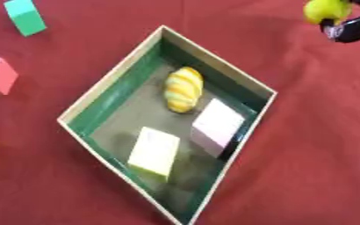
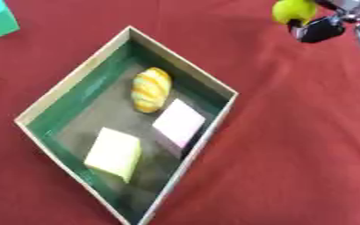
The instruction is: Pick up objects on the table and place them in the box.
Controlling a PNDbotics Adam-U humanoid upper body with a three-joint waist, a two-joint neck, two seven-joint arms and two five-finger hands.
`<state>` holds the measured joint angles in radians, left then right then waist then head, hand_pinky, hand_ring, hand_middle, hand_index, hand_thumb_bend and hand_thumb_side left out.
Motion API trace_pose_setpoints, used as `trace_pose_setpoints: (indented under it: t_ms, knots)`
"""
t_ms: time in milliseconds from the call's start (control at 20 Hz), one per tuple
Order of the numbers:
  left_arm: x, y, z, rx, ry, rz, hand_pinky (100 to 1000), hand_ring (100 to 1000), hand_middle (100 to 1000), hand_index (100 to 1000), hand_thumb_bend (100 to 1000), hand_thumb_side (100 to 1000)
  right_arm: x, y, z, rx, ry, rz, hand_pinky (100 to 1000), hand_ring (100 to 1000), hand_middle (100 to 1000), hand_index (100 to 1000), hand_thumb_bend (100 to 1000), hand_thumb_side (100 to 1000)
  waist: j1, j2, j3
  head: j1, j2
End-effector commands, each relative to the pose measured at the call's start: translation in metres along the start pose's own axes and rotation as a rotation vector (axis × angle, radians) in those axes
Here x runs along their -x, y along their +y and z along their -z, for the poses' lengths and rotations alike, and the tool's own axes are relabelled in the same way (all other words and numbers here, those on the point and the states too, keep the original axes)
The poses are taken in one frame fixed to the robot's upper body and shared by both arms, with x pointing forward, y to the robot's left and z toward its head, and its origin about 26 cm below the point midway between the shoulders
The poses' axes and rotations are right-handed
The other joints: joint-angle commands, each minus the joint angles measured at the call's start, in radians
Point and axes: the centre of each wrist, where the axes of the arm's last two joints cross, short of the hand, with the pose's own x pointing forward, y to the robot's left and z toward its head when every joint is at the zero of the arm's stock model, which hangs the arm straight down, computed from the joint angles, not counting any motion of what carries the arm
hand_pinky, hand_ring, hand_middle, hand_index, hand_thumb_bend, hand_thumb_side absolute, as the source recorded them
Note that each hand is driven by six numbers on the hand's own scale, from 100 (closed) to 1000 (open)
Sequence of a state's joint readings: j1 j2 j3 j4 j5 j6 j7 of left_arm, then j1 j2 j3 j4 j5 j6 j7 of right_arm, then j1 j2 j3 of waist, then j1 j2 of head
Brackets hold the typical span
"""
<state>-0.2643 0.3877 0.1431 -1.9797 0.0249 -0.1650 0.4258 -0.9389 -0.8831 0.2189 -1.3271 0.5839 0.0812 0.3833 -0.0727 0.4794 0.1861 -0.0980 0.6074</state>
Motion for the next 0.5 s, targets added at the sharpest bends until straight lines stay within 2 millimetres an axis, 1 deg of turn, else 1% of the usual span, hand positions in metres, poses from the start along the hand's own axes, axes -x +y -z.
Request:
trace_pose_setpoints:
  t_ms: [50, 150, 200, 250, 500]
  knots:
    - [-0.007, 0.005, 0.006, 0.010, -0.039, 0.018, 741, 567, 568, 794, 100, 351, -0.015, -0.025, -0.014, 0.028, -0.077, -0.049, 827, 748, 580, 714, 100, 100, 0.001, -0.043, -0.002, 0.002, 0.009]
    - [-0.007, 0.004, 0.006, 0.014, -0.040, 0.020, 741, 568, 569, 794, 100, 349, -0.037, -0.027, -0.021, 0.010, -0.160, -0.067, 824, 744, 580, 715, 100, 100, -0.001, -0.057, -0.003, 0.000, 0.015]
    - [-0.007, 0.004, 0.006, 0.015, -0.041, 0.020, 741, 569, 569, 794, 100, 365, -0.048, -0.027, -0.025, -0.003, -0.202, -0.075, 824, 744, 581, 716, 156, 148, -0.002, -0.063, -0.003, 0.000, 0.018]
    - [-0.007, 0.004, 0.006, 0.016, -0.042, 0.021, 741, 569, 569, 794, 100, 346, -0.060, -0.027, -0.029, -0.020, -0.246, -0.083, 823, 744, 583, 718, 100, 103, -0.003, -0.070, -0.003, -0.001, 0.020]
    - [-0.008, 0.003, 0.008, 0.025, -0.047, 0.020, 741, 572, 571, 795, 102, 339, -0.116, -0.026, -0.052, -0.100, -0.441, -0.134, 824, 749, 592, 726, 100, 114, -0.004, -0.098, 0.002, -0.005, 0.036]
